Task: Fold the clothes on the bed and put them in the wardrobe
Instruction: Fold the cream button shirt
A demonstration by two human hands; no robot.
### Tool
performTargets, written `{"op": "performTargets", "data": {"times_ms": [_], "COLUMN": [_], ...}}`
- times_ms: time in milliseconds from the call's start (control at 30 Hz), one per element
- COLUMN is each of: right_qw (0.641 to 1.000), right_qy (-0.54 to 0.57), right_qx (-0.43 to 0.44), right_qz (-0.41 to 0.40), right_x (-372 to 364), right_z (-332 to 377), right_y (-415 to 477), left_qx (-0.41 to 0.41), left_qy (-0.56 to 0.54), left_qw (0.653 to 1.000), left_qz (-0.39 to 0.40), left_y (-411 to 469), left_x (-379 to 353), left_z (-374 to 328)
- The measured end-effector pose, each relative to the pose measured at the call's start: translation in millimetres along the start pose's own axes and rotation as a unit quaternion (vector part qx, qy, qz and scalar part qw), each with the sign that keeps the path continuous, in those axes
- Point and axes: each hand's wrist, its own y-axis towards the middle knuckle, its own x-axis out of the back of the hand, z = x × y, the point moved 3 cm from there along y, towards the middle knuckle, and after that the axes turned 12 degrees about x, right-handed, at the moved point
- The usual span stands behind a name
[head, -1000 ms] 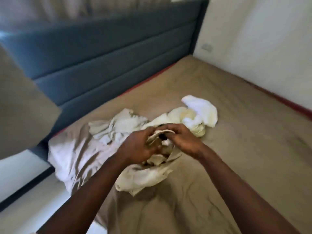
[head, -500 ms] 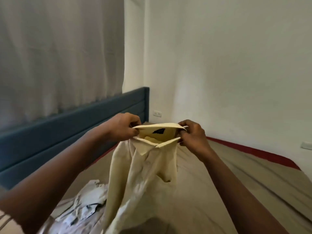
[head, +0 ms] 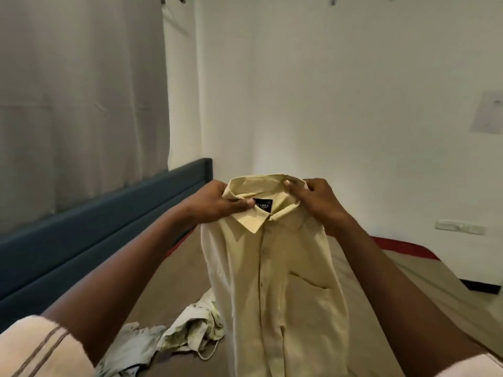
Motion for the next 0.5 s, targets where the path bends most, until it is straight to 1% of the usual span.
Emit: {"op": "performTargets", "data": {"times_ms": [33, 100, 133, 200, 233, 267, 333, 400, 500], "right_qw": [1.0, 0.993, 0.988, 0.98, 0.977, 0.976, 0.981, 0.989, 0.996], "right_qy": [0.01, 0.034, 0.046, 0.08, 0.098, 0.106, 0.08, 0.034, -0.048], "right_qx": [-0.029, -0.11, -0.139, -0.148, -0.138, -0.121, -0.079, -0.051, -0.031], "right_qz": [-0.004, 0.023, 0.05, 0.105, 0.131, 0.15, 0.16, 0.136, 0.074], "right_x": [0.4, -1.7, -1.6, 3.4, 6.3, 7.9, 13.2, 20.7, 31.6], "right_z": [-2.6, -5.6, -5.6, -3.9, -5.0, -5.7, -12.8, -22.3, -41.3], "right_y": [-3.2, -10.3, -13.6, -17.5, -18.8, -19.3, -14.8, -9.5, -5.3], "left_qx": [0.006, 0.033, 0.045, 0.056, 0.051, 0.042, 0.03, 0.033, 0.041], "left_qy": [-0.031, -0.03, -0.001, 0.073, 0.094, 0.102, 0.088, 0.075, 0.104], "left_qw": [0.999, 0.99, 0.983, 0.968, 0.964, 0.965, 0.975, 0.978, 0.967], "left_qz": [0.034, 0.131, 0.176, 0.233, 0.245, 0.239, 0.2, 0.191, 0.229], "left_y": [3.8, 10.9, 14.4, 22.9, 26.9, 29.5, 36.9, 44.8, 56.4], "left_x": [-0.3, -2.5, -3.7, -6.9, -9.9, -11.9, -11.9, -11.7, -15.8], "left_z": [2.3, 9.5, 15.0, 26.6, 31.6, 33.8, 37.4, 43.3, 53.6]}}
